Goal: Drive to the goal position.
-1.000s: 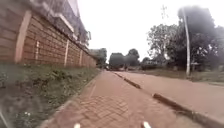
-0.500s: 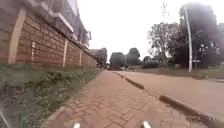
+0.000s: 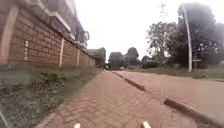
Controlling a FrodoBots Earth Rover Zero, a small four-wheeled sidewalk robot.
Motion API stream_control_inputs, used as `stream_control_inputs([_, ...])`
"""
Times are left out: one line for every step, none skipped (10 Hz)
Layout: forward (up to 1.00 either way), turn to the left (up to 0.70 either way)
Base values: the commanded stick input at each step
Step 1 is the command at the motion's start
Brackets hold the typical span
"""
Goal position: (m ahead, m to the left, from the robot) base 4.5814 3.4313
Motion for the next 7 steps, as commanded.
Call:
stream_control_inputs([0.5, 0.0])
stream_control_inputs([0.5, 0.0])
stream_control_inputs([0.5, 0.0])
stream_control_inputs([0.5, 0.0])
stream_control_inputs([0.5, 0.0])
stream_control_inputs([0.5, 0.0])
stream_control_inputs([0.5, 0.0])
